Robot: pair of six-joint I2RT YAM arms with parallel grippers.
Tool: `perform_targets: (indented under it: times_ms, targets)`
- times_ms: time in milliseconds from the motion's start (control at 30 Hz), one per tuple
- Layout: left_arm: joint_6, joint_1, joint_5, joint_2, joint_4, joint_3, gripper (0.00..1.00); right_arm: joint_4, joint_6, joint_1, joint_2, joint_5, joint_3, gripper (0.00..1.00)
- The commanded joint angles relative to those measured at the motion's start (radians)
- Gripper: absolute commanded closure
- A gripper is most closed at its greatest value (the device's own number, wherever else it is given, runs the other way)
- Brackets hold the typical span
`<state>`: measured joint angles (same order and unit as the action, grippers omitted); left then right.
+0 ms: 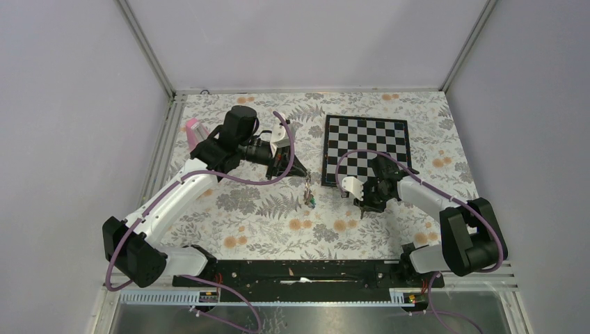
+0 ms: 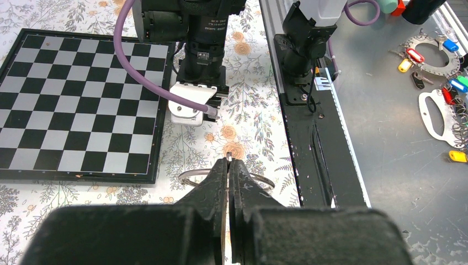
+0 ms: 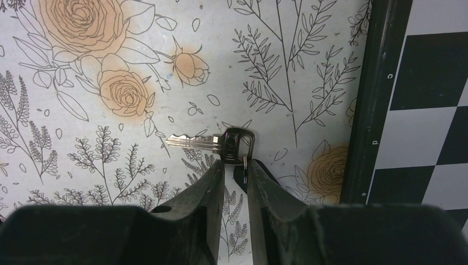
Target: Put the keys on the keyring
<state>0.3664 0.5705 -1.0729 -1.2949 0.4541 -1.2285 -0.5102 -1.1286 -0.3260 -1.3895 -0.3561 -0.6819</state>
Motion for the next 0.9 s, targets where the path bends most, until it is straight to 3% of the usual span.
perform_targets:
  times_ms: [0,133,367,700,867]
  targets:
    - [0.016,0.005,-0.024,0.011,-0.046,-0.030,1.00,0.018,-0.001,-0.013,-0.012,0.005,0.014,0.72]
    - [0.015,0.005,-0.023,0.008,-0.045,-0.031,1.00,0.022,0.001,-0.014,-0.013,0.008,0.014,0.74]
    - [0.016,0.005,-0.022,0.008,-0.047,-0.031,1.00,0.005,-0.006,-0.013,-0.003,0.033,0.009,0.89]
    - [0.017,0.008,-0.022,0.009,-0.046,-0.030,1.00,-0.008,0.001,-0.013,0.028,0.038,0.009,0.94]
    - [0.018,0.009,-0.018,0.014,-0.046,-0.026,1.00,-0.010,0.006,-0.013,0.030,0.045,0.009,0.88]
